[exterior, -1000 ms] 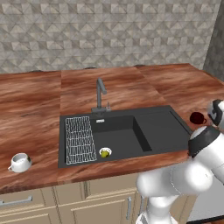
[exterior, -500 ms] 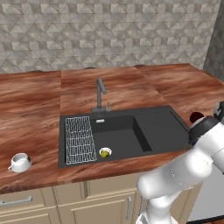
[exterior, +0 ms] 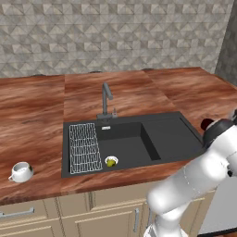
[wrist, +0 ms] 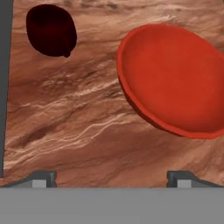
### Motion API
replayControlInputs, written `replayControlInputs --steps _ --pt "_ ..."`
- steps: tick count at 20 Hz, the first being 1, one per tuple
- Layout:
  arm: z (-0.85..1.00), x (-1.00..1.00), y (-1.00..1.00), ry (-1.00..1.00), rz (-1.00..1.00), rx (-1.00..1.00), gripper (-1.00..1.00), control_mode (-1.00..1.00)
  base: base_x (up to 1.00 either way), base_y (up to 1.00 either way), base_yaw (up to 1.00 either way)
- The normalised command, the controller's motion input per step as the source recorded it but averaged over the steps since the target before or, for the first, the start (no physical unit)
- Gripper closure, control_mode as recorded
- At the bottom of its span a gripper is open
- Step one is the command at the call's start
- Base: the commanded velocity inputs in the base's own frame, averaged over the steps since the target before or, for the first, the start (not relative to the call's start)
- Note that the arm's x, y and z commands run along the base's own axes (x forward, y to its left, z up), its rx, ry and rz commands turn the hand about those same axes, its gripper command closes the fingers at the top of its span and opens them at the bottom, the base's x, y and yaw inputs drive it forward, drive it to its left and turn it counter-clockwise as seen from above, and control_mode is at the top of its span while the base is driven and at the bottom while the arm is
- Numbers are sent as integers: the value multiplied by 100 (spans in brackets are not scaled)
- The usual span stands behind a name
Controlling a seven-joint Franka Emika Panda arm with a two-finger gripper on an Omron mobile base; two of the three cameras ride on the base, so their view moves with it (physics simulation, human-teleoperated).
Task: Clear the mugs and bowl far away from the sink.
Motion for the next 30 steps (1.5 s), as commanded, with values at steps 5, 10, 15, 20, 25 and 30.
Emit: replayControlInputs --steps 5,10,15,20,25,30 --pt "-29 22 -35 0 8 -2 -100 -100 0 0 0" --pt "-5 42 -36 0 4 0 -100 -100 0 0 0" --pt "-45 29 -26 3 7 -8 -100 -100 0 0 0" --pt "-62 20 -11 3 11 -15 -100 -100 0 0 0" --pt "-8 18 -8 0 5 0 100 -100 0 0 0" --pt "0 0 0 0 0 0 100 -100 0 0 0"
